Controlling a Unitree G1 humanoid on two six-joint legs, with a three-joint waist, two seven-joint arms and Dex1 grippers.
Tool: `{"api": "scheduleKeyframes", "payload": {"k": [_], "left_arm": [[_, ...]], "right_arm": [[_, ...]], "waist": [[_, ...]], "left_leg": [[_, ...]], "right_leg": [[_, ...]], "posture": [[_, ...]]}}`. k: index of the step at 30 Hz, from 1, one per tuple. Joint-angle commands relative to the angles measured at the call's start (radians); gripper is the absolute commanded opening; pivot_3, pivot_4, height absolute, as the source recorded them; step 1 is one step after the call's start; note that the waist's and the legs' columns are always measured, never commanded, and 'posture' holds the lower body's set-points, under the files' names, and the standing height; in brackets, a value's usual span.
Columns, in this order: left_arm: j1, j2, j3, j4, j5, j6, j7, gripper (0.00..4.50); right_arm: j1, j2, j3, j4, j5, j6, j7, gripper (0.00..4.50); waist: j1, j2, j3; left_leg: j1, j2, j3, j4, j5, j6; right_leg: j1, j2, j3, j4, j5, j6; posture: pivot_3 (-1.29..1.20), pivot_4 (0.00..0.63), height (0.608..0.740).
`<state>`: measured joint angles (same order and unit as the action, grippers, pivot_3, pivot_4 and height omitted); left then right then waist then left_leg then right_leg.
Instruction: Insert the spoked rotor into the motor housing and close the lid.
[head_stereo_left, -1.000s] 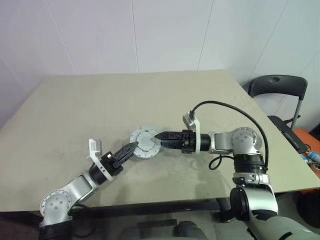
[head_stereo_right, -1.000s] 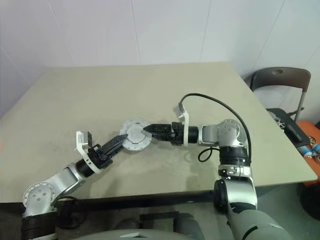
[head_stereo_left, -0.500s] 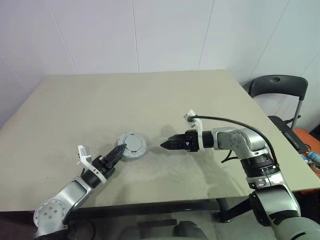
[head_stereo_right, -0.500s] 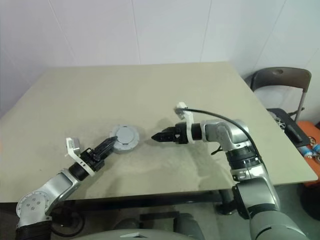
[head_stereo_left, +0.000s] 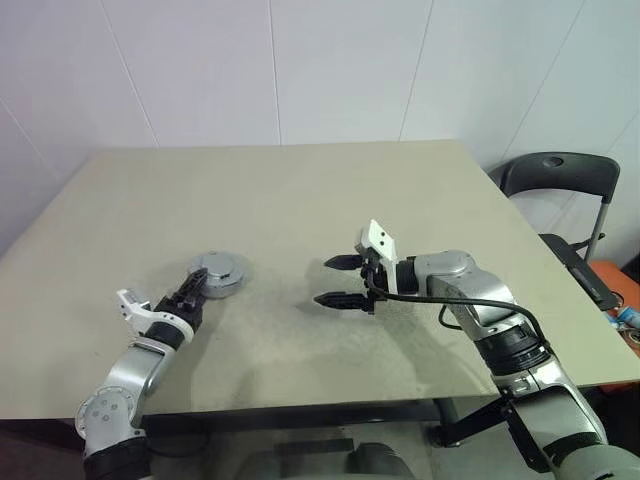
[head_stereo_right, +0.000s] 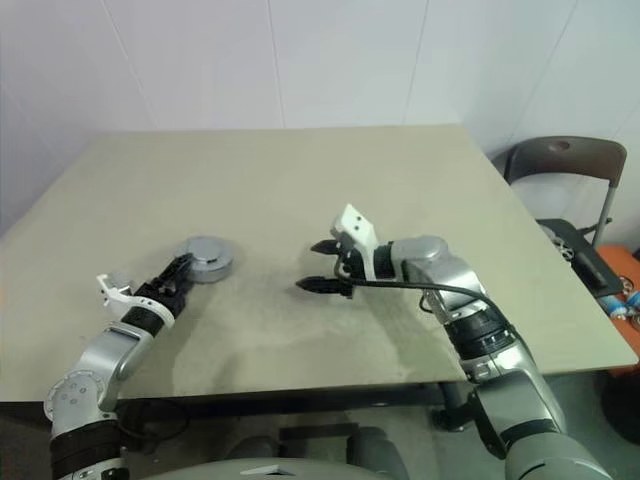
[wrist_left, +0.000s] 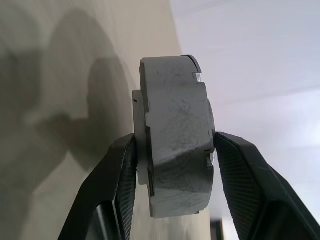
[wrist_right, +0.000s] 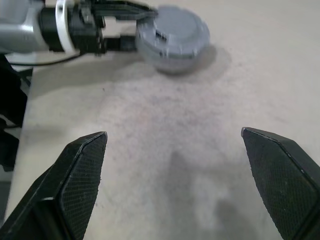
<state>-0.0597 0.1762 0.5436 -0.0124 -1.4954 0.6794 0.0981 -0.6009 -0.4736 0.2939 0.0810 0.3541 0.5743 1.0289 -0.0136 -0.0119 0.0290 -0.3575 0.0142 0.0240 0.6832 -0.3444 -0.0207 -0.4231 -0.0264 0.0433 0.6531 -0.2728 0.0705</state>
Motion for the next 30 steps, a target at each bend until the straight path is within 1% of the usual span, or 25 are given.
{"api": "scheduleKeyframes", "payload": {"k": [1, 5, 10, 13, 17, 19, 20, 24, 25, 28, 30], "left_arm": [[-0.041, -0.001, 0.047, -0.010, -0.025, -0.051, 0.008, 2.10], [-0.073, -0.023, 0.084, 0.032, -0.008, -0.120, 0.084, 2.10], [-0.094, -0.019, 0.080, 0.062, 0.061, -0.159, 0.176, 2.10], [-0.111, -0.038, 0.083, 0.047, 0.058, -0.175, 0.232, 2.10], [-0.110, -0.047, 0.057, -0.011, 0.070, -0.163, 0.320, 2.10], [-0.105, -0.057, 0.044, -0.041, 0.068, -0.157, 0.376, 2.82], [-0.101, -0.063, 0.035, -0.063, 0.060, -0.150, 0.404, 3.06], [-0.083, -0.079, 0.006, -0.148, 0.042, -0.133, 0.510, 4.37], [-0.079, -0.081, 0.002, -0.164, 0.043, -0.132, 0.534, 4.44], [-0.053, -0.086, -0.018, -0.211, 0.056, -0.129, 0.597, 4.44], [-0.023, -0.095, -0.054, -0.273, 0.047, -0.114, 0.628, 4.44]], "right_arm": [[-0.005, 0.004, -0.014, -0.009, -0.009, -0.024, 0.012, 4.50], [-0.004, 0.007, -0.016, -0.007, -0.018, -0.028, 0.019, 4.50], [-0.007, 0.012, -0.015, -0.009, -0.014, -0.020, 0.032, 4.50], [-0.006, 0.011, -0.017, -0.008, -0.020, -0.021, 0.033, 4.50], [-0.005, 0.012, -0.019, -0.004, -0.025, -0.023, 0.035, 4.50], [-0.005, 0.013, -0.019, -0.002, -0.029, -0.026, 0.033, 4.50], [-0.005, 0.014, -0.019, -0.001, -0.030, -0.027, 0.032, 4.50], [-0.003, 0.014, -0.020, 0.000, -0.034, -0.029, 0.034, 4.50], [-0.003, 0.014, -0.020, 0.001, -0.035, -0.030, 0.035, 4.50], [-0.003, 0.014, -0.020, 0.006, -0.039, -0.035, 0.036, 4.50], [-0.004, 0.014, -0.019, 0.008, -0.041, -0.038, 0.036, 4.50]], "waist": [[0.000, 0.000, 0.000], [0.002, 0.000, 0.000], [0.000, -0.001, -0.001], [0.000, -0.001, -0.001], [-0.001, -0.001, -0.001], [-0.001, -0.001, -0.001], [0.000, -0.001, -0.001], [0.003, -0.003, -0.002], [0.003, -0.003, -0.002], [0.002, -0.003, -0.002], [0.002, -0.003, -0.002]], "left_leg": [[0.000, 0.000, 0.000, 0.000, 0.000, 0.000], [0.000, 0.000, 0.000, 0.000, 0.000, 0.000], [0.000, 0.000, 0.000, 0.000, 0.000, 0.000], [0.002, 0.000, 0.000, 0.000, 0.000, -0.001], [0.003, 0.000, 0.000, 0.000, 0.001, -0.001], [0.003, 0.000, 0.000, 0.000, 0.001, -0.001], [0.003, 0.000, 0.000, 0.000, 0.001, -0.001], [0.002, 0.000, -0.001, 0.000, 0.001, -0.001], [0.002, -0.001, 0.000, 0.001, 0.001, -0.001], [0.002, -0.001, -0.001, 0.000, 0.001, -0.001], [0.002, -0.001, -0.001, 0.000, 0.001, -0.001]], "right_leg": [[0.000, 0.000, 0.000, 0.000, 0.000, 0.000], [0.000, 0.000, 0.000, 0.000, 0.000, 0.000], [0.000, 0.000, 0.000, 0.000, 0.000, 0.000], [0.002, 0.000, 0.000, 0.001, 0.000, 0.000], [0.003, 0.000, 0.000, 0.002, 0.000, 0.000], [0.003, 0.000, 0.000, 0.002, 0.000, 0.000], [0.003, 0.000, 0.000, 0.002, 0.000, 0.000], [0.002, -0.001, 0.000, 0.002, 0.000, 0.000], [0.002, -0.001, 0.000, 0.002, 0.000, 0.000], [0.002, -0.001, 0.000, 0.002, 0.000, 0.000], [0.002, -0.001, 0.000, 0.002, 0.000, 0.000]], "posture": [[0.00, 0.000, 0.740], [0.00, 0.000, 0.740], [0.00, 0.000, 0.740], [0.00, 0.000, 0.740], [0.00, 0.000, 0.740], [0.00, 0.000, 0.740], [0.00, 0.000, 0.740], [0.00, 0.000, 0.740], [0.00, 0.000, 0.740], [0.00, 0.000, 0.740], [0.00, 0.000, 0.740]]}}
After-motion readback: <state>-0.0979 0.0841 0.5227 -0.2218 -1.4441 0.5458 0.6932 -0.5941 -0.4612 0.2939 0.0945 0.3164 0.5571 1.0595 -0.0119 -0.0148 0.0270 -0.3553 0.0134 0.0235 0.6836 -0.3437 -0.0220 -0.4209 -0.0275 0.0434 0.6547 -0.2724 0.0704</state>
